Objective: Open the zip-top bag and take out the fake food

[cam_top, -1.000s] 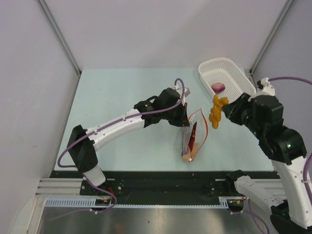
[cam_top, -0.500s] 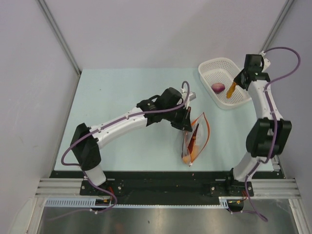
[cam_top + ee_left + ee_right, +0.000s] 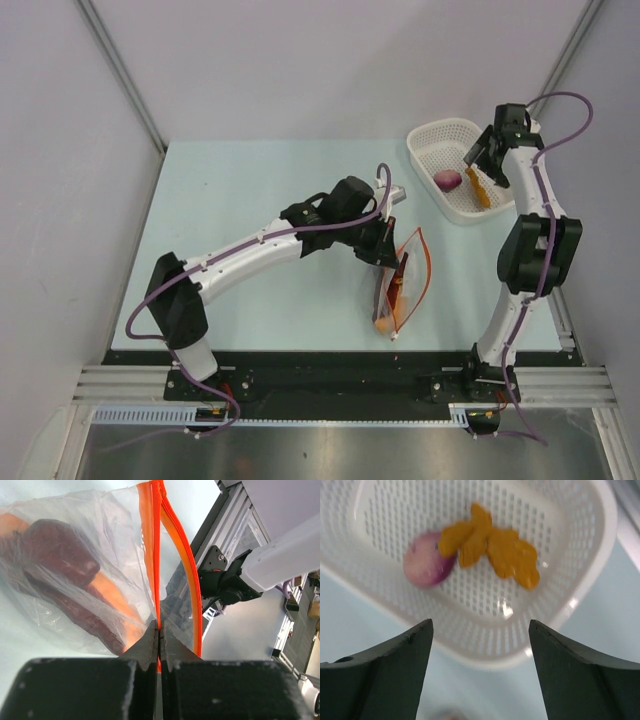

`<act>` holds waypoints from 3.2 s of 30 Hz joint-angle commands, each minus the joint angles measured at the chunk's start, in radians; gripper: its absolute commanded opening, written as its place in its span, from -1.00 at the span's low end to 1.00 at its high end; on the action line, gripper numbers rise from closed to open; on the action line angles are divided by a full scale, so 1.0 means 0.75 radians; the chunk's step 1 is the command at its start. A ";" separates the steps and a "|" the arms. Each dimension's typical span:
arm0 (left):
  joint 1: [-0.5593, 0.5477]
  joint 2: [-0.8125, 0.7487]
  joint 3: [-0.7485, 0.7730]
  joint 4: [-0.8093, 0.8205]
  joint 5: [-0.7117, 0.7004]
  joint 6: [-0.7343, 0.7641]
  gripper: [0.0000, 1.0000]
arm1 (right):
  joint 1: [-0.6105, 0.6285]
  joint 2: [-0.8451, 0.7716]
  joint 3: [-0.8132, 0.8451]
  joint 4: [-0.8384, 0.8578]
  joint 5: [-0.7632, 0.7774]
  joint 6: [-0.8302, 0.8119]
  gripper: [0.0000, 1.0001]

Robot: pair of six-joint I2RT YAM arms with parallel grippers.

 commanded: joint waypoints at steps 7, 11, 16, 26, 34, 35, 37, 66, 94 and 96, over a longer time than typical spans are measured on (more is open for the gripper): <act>-0.003 -0.043 -0.018 0.177 0.007 -0.094 -0.99 | 0.388 -0.973 -0.740 -0.293 -0.101 -0.009 0.11; -0.005 -0.050 -0.032 0.228 0.003 -0.125 -0.99 | 0.631 -1.244 -0.836 -0.457 0.005 0.108 -0.18; -0.005 -0.041 -0.043 0.291 0.025 -0.180 -0.99 | 0.836 -1.465 -0.938 -0.521 -0.031 0.232 -0.56; -0.027 -0.092 -0.098 0.348 0.021 -0.205 -0.99 | 1.114 -1.498 -1.276 -0.034 -0.005 0.382 -0.95; -0.042 -0.125 -0.120 0.375 0.025 -0.227 -0.99 | 1.071 -1.439 -1.501 0.361 0.085 0.347 -1.00; -0.044 -0.125 -0.122 0.373 0.025 -0.228 -0.99 | 1.067 -1.437 -1.524 0.440 0.071 0.331 -1.00; -0.052 -0.125 -0.124 0.375 0.025 -0.228 -0.99 | 1.065 -1.427 -1.589 0.502 0.075 0.313 -1.00; -0.060 -0.070 -0.090 0.240 0.052 -0.203 -0.99 | 0.828 -1.339 -1.779 0.639 0.065 0.319 0.57; -0.074 -0.007 0.017 0.079 0.036 -0.105 -0.99 | 0.813 -0.993 -1.956 1.568 -0.617 0.331 0.99; -0.074 -0.002 0.017 0.070 0.025 -0.103 -0.99 | 0.828 -0.930 -1.951 1.634 -0.645 0.353 0.99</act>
